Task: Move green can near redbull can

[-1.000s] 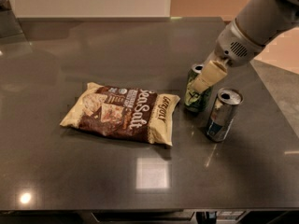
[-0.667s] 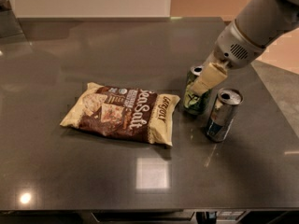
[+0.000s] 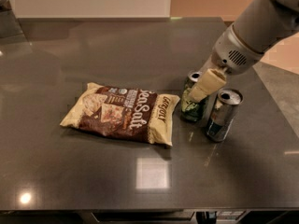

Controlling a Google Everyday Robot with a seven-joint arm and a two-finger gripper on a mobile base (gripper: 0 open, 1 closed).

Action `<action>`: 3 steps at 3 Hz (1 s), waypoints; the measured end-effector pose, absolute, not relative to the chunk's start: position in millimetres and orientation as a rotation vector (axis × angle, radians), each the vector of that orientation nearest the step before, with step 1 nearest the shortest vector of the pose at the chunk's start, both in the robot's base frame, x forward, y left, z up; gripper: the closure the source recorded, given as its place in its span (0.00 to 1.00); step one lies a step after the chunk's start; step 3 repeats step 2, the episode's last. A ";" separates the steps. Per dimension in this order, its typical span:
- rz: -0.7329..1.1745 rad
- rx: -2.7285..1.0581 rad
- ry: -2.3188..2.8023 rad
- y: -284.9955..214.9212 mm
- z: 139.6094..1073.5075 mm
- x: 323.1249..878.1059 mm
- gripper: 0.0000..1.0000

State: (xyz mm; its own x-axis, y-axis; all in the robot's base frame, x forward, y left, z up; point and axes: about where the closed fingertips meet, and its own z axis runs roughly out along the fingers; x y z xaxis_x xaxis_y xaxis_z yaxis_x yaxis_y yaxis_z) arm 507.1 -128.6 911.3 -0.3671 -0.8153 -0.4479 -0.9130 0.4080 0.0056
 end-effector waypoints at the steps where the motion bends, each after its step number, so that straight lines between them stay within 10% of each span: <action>1: 0.356 -1.486 2.292 -127.6 911.8 507.1 0.00; 3: 0.356 -1.486 2.292 -127.6 911.9 507.1 0.00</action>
Offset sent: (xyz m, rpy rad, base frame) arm 0.0000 0.0009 0.0006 -0.0004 -0.0019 0.0009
